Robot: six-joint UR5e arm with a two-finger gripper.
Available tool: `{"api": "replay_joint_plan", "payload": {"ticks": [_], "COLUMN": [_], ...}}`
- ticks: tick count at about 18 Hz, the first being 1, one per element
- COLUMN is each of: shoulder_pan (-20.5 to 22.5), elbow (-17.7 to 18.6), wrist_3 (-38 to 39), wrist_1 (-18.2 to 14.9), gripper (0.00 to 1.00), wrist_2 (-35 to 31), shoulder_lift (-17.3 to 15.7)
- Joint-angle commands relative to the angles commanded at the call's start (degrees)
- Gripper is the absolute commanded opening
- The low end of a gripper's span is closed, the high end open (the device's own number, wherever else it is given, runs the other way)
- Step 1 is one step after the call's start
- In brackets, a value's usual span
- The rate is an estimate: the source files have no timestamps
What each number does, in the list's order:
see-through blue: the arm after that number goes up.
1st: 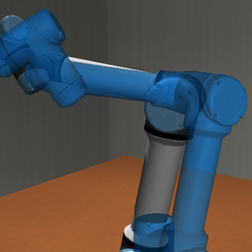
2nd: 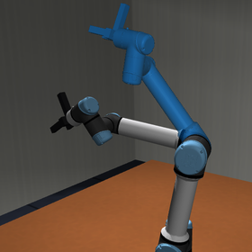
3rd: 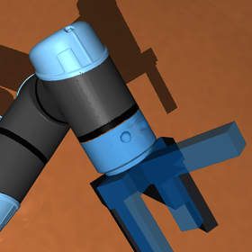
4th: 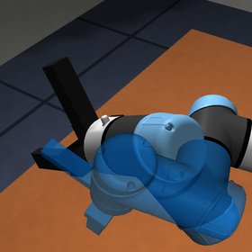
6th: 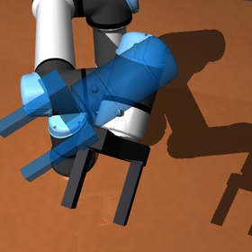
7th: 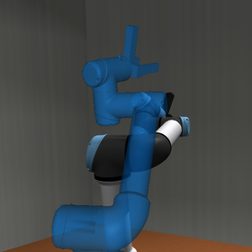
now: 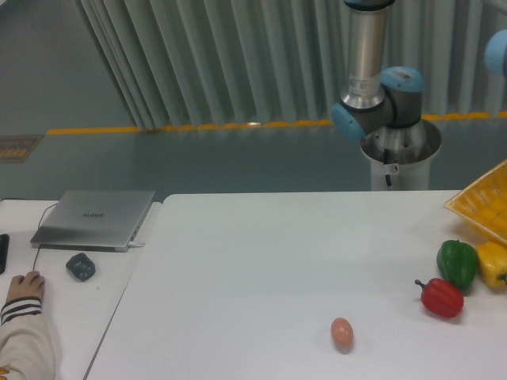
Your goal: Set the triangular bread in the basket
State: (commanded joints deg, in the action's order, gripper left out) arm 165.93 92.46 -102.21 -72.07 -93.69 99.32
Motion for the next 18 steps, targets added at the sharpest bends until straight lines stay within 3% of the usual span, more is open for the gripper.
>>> {"api": "replay_joint_plan", "payload": {"ticks": [2,3,4,7,15,18], "shoulder_pan": [0.7,0.9,0.9,0.7,-0.2,-1.3], "elbow": [0.1,0.3,0.5,1.1,2.5,1.9], "wrist_3": [-0.8,-1.1,-1.4,-1.5,-1.9,-2.6], "wrist_1": [0.0,0.0,0.0,0.3,0.8,0.8], "gripper": [0.19,0.30,0.43,1.00,1.00,1.00], "wrist_2": [0.3,0.6,0.8,0.9,1.1,6.0], "shoulder_lift": [0.0,0.0,0.0,-0.1,0.0,0.5]}}
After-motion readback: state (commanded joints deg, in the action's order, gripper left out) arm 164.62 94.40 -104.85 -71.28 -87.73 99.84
